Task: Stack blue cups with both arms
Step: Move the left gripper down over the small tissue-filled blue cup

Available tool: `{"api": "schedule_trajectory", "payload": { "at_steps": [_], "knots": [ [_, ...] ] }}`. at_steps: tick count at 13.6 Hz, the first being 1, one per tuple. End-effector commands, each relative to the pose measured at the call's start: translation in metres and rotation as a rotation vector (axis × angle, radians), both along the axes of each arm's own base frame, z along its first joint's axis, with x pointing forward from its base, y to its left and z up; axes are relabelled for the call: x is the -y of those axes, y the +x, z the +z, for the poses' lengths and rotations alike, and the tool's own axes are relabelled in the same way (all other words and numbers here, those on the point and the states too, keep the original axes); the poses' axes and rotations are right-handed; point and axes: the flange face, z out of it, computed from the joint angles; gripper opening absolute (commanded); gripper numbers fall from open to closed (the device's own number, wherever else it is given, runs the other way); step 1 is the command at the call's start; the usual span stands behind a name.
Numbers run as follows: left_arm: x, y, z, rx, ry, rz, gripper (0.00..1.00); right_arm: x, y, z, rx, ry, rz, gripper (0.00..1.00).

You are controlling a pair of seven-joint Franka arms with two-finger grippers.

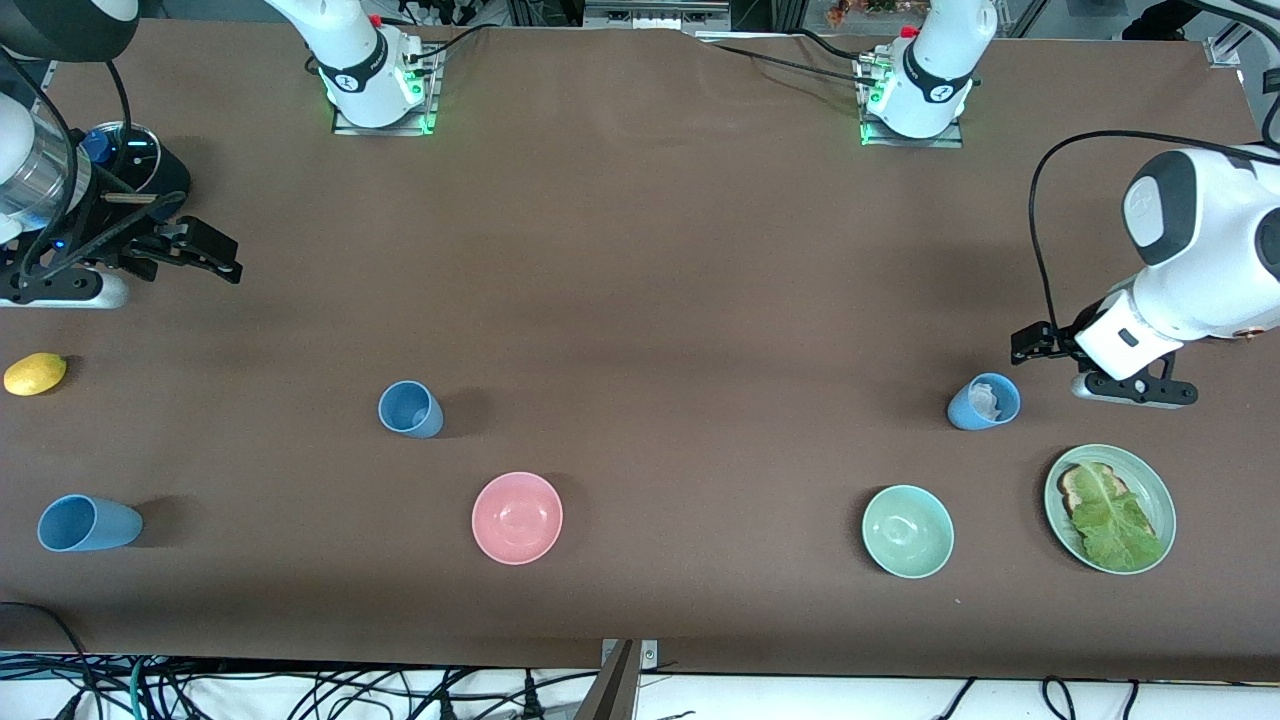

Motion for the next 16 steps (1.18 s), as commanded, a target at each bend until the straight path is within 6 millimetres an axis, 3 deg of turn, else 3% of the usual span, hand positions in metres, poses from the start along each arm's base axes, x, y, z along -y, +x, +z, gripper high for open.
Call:
{"api": "schedule_trajectory", "payload": {
  "at_steps": [1,5,11,16],
  "knots": [
    [-0.002,-0.003,-0.017,0.032,0.004,-0.022,1.00,0.000,-0.004,0.004,0.000,-0.015,-0.011,1.00],
    [-0.003,0.003,-0.046,0.057,0.002,-0.020,1.00,0.001,-0.004,0.004,0.000,-0.015,-0.013,1.00],
    [-0.013,0.009,-0.074,0.097,0.001,-0.040,1.00,0.000,-0.004,0.003,-0.002,-0.015,-0.011,1.00],
    [-0.013,0.000,-0.091,0.141,0.006,-0.050,1.00,-0.001,-0.004,0.003,-0.002,-0.015,-0.010,1.00]
  ]
}}
